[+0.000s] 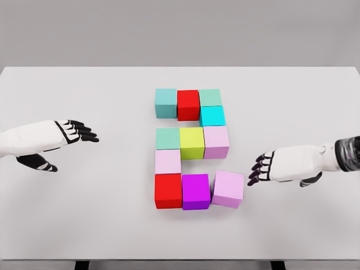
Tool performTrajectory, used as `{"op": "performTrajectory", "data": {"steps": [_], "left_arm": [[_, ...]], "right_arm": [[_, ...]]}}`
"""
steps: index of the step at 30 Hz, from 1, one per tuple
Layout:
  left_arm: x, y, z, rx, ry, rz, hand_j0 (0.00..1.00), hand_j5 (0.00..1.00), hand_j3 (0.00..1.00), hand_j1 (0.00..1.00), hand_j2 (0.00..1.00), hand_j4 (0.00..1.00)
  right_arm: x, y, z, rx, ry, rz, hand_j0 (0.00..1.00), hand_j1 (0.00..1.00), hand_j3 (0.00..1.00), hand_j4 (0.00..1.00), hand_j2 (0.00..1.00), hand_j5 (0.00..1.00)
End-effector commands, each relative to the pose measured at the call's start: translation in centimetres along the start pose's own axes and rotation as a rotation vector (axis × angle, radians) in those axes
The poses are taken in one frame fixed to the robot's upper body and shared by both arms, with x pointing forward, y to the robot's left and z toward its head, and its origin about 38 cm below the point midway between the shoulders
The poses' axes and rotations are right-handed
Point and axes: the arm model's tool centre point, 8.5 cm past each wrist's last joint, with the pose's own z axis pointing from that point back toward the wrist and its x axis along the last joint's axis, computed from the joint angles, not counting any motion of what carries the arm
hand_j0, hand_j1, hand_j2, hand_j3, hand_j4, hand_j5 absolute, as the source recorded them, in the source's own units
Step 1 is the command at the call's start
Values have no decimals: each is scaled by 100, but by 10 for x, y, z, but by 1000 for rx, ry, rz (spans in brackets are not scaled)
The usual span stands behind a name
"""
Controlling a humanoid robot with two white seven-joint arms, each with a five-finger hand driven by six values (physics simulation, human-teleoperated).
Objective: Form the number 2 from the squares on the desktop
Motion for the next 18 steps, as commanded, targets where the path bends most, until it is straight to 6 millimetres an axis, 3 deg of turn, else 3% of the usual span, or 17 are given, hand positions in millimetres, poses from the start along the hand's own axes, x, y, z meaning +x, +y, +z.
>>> {"op": "performTrajectory", "data": {"steps": [1, 18], "left_arm": [[0, 1, 0, 5, 1, 4, 100, 100, 100, 100, 100, 100], [1, 1, -2, 7, -5, 5, 100, 100, 100, 100, 100, 100]], "right_arm": [[2, -1, -5, -5, -14, -3, 100, 100, 100, 100, 100, 100], [4, -14, -14, -31, -36, 19, 100, 100, 100, 100, 100, 100]]}}
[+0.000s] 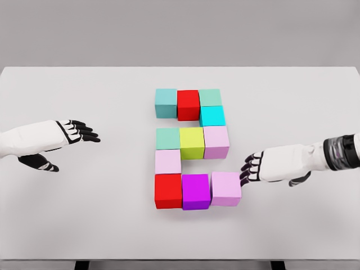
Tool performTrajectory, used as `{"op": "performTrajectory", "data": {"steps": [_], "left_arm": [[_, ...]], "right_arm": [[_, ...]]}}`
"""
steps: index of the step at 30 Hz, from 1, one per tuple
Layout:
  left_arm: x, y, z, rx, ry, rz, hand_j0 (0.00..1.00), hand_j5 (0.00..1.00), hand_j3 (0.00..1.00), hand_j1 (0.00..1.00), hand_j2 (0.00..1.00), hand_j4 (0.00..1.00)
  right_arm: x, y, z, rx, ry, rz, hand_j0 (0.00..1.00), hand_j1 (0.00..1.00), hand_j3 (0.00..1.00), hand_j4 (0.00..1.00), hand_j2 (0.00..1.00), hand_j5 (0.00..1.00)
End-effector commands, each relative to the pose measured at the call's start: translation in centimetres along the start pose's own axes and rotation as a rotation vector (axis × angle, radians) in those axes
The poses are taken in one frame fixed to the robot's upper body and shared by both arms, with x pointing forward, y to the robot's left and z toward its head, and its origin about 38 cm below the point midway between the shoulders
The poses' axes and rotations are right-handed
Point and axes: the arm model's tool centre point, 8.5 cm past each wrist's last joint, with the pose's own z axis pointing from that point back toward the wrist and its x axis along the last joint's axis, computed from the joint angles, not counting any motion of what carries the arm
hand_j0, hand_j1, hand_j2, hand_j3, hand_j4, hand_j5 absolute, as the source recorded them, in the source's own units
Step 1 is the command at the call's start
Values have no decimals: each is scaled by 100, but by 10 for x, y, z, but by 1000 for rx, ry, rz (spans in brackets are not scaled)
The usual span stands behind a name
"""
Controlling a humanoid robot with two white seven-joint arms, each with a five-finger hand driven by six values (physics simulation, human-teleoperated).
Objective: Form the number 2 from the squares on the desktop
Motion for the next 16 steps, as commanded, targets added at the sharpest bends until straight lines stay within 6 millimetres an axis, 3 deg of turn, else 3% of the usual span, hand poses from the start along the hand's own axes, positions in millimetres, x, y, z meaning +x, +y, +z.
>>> {"op": "performTrajectory", "data": {"steps": [1, 7, 9, 11, 13, 15, 16], "left_arm": [[0, 1, 0, 6, 1, 4, 100, 100, 100, 100, 100, 100], [0, 1, 0, 5, 1, 4, 100, 100, 100, 100, 100, 100], [0, 1, 0, 8, 1, 4, 100, 100, 100, 100, 100, 100], [-13, -2, -6, 12, 25, 15, 100, 100, 100, 100, 100, 100], [-16, -3, -4, 12, 34, 17, 100, 100, 100, 100, 100, 100], [-16, -3, -4, 11, 35, 18, 100, 100, 100, 100, 100, 100], [-15, -5, -5, 9, 33, 22, 100, 100, 100, 100, 100, 100]], "right_arm": [[0, 0, -1, -4, -2, -4, 100, 100, 100, 100, 100, 100], [0, -1, -1, -4, -3, -2, 100, 100, 100, 100, 100, 100], [-8, -5, 7, -12, 29, -2, 100, 100, 100, 100, 100, 100], [-47, -6, 37, -44, 162, -51, 100, 100, 100, 100, 100, 100], [-72, -13, 68, -215, 178, -233, 100, 100, 100, 100, 100, 100], [-82, -16, 85, -464, 61, -507, 100, 100, 100, 100, 100, 100], [-83, -17, 87, -489, 50, -526, 100, 100, 100, 100, 100, 100]]}}
